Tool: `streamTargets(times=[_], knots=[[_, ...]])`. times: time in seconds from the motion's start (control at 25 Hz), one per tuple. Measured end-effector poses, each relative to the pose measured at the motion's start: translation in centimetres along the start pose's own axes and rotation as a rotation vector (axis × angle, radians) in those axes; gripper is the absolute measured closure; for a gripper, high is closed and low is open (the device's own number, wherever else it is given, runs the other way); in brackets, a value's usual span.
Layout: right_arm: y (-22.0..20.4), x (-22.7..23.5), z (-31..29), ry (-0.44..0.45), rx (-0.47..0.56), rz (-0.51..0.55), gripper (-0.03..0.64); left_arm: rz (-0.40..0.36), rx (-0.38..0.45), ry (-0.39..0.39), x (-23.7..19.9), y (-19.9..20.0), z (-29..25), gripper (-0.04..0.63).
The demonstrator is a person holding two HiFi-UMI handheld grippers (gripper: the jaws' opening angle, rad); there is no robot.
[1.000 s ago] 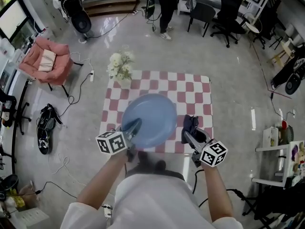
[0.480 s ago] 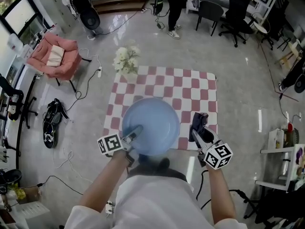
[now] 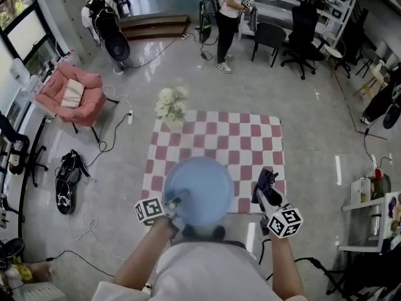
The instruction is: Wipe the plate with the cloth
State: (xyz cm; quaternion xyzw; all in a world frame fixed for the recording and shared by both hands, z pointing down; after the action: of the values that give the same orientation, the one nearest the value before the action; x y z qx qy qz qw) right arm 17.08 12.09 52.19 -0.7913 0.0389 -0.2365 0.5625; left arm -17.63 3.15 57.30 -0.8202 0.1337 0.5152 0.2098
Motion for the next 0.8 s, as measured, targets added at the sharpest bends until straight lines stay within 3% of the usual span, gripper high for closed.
streamTargets(times=[0.8], knots=[[0.8,-2.8,-3.2,-0.021,0.03,0.014,0.491,0.044,-0.017,-0.009,-1.9,3.3,1.0,0.52]])
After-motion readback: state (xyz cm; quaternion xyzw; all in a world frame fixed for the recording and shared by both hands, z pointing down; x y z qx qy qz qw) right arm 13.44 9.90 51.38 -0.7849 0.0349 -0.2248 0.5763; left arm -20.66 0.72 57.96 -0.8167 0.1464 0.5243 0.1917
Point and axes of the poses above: the fingertips, and each gripper's own axes: z backward along the fingers, x to its right, y out of its top, the point moved 7 cm from there along z, backward along the fingers, and after that the axes turned 6 degrees about y, right-handed, at the moved point
